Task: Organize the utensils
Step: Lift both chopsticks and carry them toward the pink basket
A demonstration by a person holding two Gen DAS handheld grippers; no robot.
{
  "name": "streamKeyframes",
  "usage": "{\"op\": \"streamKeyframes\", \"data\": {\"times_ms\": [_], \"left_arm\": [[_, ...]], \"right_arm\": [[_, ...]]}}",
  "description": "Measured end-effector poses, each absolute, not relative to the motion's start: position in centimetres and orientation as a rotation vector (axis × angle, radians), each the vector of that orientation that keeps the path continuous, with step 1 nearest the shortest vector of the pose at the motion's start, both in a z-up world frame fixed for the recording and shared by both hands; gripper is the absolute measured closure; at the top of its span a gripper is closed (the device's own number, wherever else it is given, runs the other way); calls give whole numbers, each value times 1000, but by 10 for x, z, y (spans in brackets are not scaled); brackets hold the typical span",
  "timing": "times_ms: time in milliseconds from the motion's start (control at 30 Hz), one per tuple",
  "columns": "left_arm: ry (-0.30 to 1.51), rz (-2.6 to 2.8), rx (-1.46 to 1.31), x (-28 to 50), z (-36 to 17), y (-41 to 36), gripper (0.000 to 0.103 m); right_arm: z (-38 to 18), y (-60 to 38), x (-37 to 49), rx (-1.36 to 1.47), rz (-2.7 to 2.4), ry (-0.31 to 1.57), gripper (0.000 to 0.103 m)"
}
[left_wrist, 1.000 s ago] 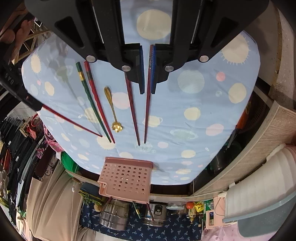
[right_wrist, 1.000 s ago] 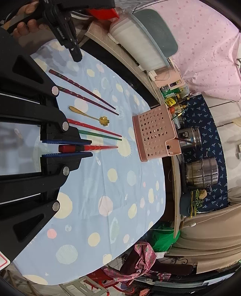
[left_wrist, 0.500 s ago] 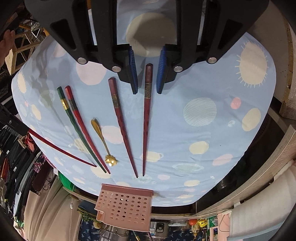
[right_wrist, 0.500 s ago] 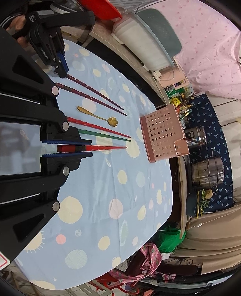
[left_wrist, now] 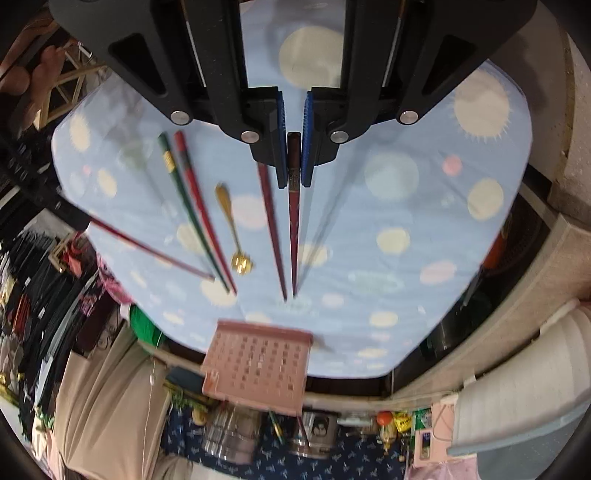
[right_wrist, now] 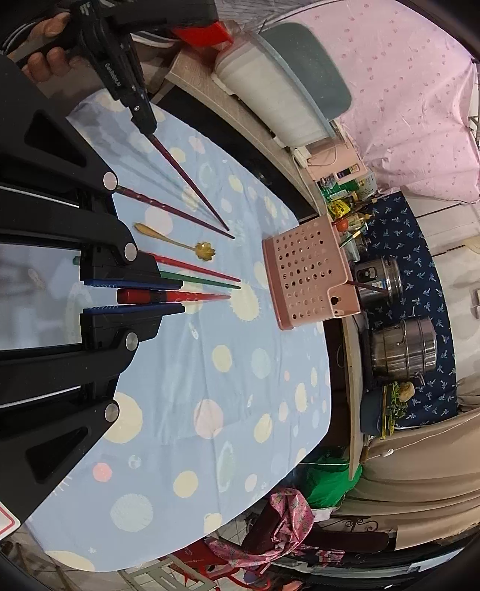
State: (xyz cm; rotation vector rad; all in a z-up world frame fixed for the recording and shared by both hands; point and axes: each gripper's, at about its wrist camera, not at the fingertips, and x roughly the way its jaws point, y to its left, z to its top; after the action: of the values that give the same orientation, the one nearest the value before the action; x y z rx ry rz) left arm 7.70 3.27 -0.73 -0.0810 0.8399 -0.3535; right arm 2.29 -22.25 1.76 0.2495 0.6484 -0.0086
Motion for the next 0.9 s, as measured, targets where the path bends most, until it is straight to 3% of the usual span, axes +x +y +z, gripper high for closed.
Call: {"op": "streamKeyframes", "data": {"times_ms": [400,900], "left_arm": [[639,-344,-106,127,87,31,96],[578,-320,-104,199,126,18,96]], "right_arm": [[80,-246,63,249,-2,527,96],[124,-267,119,267,27,458,96]]}}
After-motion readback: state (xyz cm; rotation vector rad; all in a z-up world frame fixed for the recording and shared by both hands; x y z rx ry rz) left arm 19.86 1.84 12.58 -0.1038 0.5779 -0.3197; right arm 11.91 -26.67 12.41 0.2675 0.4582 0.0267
